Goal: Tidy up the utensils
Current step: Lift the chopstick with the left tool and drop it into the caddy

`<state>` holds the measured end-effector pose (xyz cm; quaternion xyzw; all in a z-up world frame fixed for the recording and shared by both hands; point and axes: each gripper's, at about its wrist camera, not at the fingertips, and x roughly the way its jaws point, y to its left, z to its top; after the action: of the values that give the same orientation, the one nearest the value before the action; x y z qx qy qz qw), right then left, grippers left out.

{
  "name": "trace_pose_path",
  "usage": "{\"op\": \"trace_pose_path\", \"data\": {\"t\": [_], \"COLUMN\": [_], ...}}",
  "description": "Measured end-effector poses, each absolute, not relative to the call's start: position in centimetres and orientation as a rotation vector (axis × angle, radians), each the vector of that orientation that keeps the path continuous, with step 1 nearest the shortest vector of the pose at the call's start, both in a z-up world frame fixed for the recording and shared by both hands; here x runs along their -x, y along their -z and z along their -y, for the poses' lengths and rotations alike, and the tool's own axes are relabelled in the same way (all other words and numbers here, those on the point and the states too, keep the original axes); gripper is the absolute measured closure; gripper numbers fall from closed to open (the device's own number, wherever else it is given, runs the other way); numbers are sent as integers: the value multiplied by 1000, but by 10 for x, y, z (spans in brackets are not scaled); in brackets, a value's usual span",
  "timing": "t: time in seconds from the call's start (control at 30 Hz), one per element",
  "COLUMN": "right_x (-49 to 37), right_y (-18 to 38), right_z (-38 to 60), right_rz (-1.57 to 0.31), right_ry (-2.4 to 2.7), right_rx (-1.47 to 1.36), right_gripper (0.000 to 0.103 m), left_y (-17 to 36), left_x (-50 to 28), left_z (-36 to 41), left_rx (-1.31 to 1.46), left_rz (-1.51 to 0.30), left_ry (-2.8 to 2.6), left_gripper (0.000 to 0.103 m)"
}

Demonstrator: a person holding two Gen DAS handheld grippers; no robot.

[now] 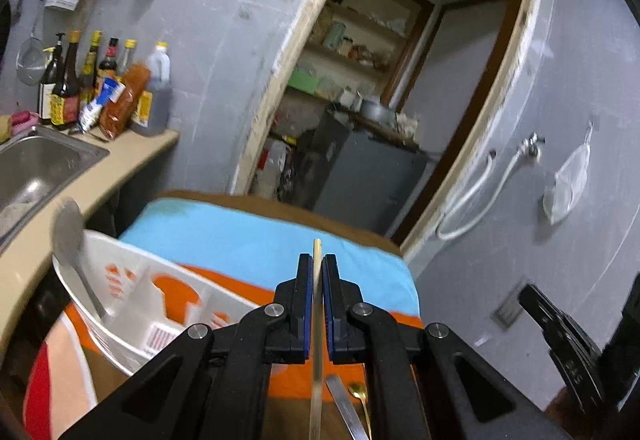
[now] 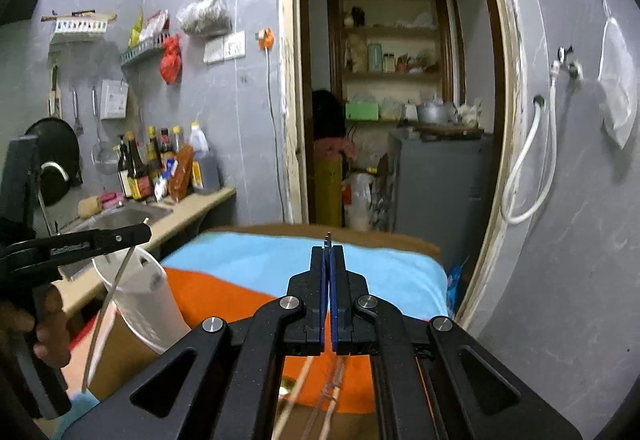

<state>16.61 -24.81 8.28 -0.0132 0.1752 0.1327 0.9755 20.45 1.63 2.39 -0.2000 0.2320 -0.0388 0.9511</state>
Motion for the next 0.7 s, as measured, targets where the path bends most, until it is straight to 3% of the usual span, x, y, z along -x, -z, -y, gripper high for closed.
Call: {"op": "trace_pose_path", "data": {"t": [0.27, 0.7], "right_x": [-148, -158], "right_y": [-122, -122], "right_z": [197, 97], "right_rz": [-252, -198], "right_ry": [-292, -300], "right_rx": [6, 113], "right_gripper": [101, 101], "left_y": [-46, -48], "left_x": [-215, -257], "left_z": [-81, -150], "left_rx": [434, 487], "left_rz": [-395, -328], "left_ry": [29, 5], "left_gripper": [98, 98]}}
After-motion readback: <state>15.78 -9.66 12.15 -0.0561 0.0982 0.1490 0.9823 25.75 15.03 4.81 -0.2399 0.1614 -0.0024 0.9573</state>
